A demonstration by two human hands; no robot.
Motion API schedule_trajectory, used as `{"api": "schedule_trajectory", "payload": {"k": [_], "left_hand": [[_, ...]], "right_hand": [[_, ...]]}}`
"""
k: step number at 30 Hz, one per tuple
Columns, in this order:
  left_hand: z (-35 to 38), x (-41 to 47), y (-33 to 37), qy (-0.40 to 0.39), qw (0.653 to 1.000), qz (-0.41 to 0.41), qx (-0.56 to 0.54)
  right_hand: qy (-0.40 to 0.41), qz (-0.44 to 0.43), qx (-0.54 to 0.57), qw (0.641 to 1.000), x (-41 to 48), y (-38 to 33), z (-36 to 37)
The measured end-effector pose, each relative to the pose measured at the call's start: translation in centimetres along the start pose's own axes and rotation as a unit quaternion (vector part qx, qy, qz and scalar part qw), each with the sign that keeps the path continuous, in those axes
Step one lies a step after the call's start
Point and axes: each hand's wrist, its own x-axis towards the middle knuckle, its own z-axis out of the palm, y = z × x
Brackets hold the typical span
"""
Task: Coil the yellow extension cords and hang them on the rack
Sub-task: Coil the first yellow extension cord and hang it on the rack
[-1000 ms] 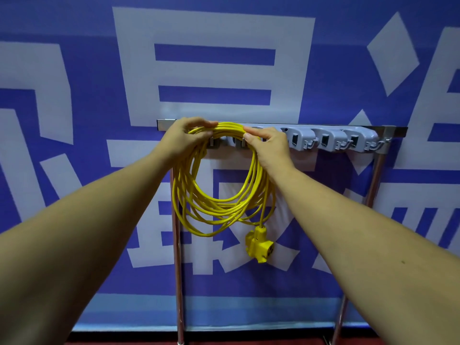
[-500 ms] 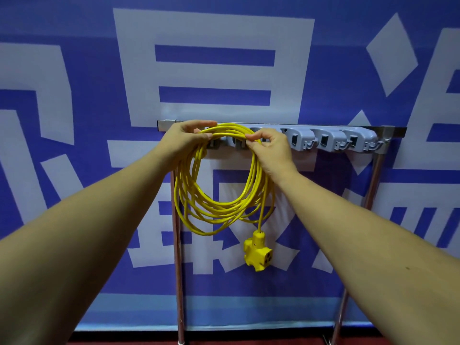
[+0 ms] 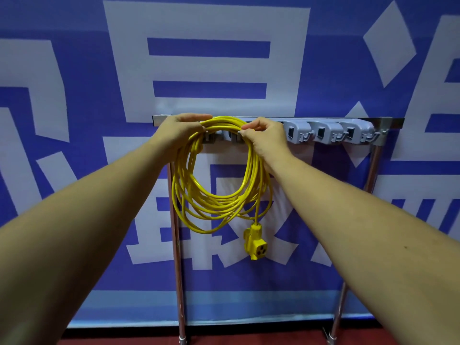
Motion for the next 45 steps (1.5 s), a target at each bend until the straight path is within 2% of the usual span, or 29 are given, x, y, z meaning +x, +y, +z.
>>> {"api": "schedule_trajectory", "payload": {"k": [2,7,13,18,28,39,45], "left_hand": [[-0.4,0.0,0.0,-0.013,1.0,0.007,0.012],[-0.5,-0.1,-0.1,-0.01,0.996,0.051,0.075],[-0.1,-0.8,-1.2,0.012,0.998,0.04,0.037],[1.0,-1.2,-1.1,0.056,0.996,0.051,0.048],[0.4,-1.6,-0.2,0.034,0.994,0.054,0.089],[0.0,-2.4,-1.1,0.078,0.979,0.085,0.17],[-0.1,-4.8,0.8,0.108,0.976,0.075,0.175]], "right_hand": [[0.011,-0.019,-0.014,1.0,-0.1,0.3,-0.2],[0.019,-0.125,-0.135,0.983,-0.2,0.9,-0.2],[-0.007,-0.111,-0.159,0.981,-0.7,0.7,-0.6],[0.018,-0.113,-0.187,0.976,-1.1,1.0,0.4],[0.001,-0.118,-0.221,0.968,-2.0,0.1,-0.3],[0.014,-0.155,-0.254,0.954,-2.9,-0.4,-0.8],[-0.014,-0.108,-0.273,0.956,-5.0,-1.6,-2.6]]}}
